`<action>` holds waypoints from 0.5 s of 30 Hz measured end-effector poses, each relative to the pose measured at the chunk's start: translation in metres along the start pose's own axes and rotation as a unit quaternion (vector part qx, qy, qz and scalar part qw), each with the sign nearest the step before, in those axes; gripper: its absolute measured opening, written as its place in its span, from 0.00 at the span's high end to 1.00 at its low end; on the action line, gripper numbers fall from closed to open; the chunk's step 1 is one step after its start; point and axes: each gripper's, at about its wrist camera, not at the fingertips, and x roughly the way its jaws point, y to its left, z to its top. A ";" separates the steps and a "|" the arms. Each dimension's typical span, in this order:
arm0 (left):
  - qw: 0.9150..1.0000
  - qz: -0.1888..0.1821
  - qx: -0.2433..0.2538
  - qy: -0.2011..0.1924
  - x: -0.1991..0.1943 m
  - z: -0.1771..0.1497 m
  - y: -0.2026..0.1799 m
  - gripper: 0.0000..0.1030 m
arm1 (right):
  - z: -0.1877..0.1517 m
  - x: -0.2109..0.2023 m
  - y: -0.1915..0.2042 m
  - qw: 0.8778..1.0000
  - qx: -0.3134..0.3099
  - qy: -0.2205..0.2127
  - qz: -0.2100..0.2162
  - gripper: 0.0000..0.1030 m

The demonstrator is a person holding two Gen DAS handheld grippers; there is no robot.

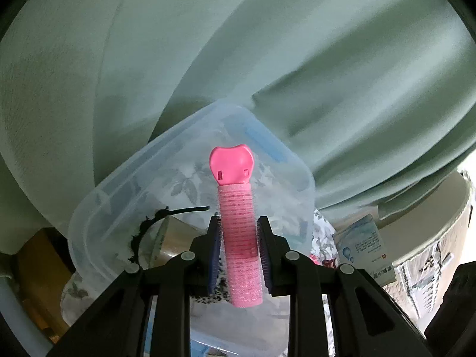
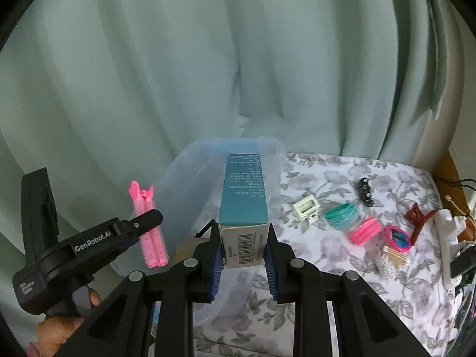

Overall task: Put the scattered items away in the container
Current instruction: 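Carry the hair roller with the left gripper over the clear box while the right carries the blue box there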

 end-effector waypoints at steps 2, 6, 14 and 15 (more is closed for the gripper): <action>1.000 -0.001 -0.006 0.002 0.002 0.002 0.005 0.76 | 0.000 0.006 0.006 1.000 -0.007 0.006 -0.002 0.74; 1.000 -0.005 -0.010 0.015 0.008 0.003 0.014 0.76 | -0.002 0.020 0.009 1.000 -0.012 0.021 -0.005 0.74; 1.000 -0.002 0.000 0.023 0.015 0.008 0.019 0.75 | -0.003 0.045 0.025 0.998 -0.030 0.048 -0.001 0.74; 1.000 -0.001 0.004 0.023 0.016 0.008 0.019 0.75 | -0.003 0.048 0.026 0.998 -0.031 0.052 0.001 0.74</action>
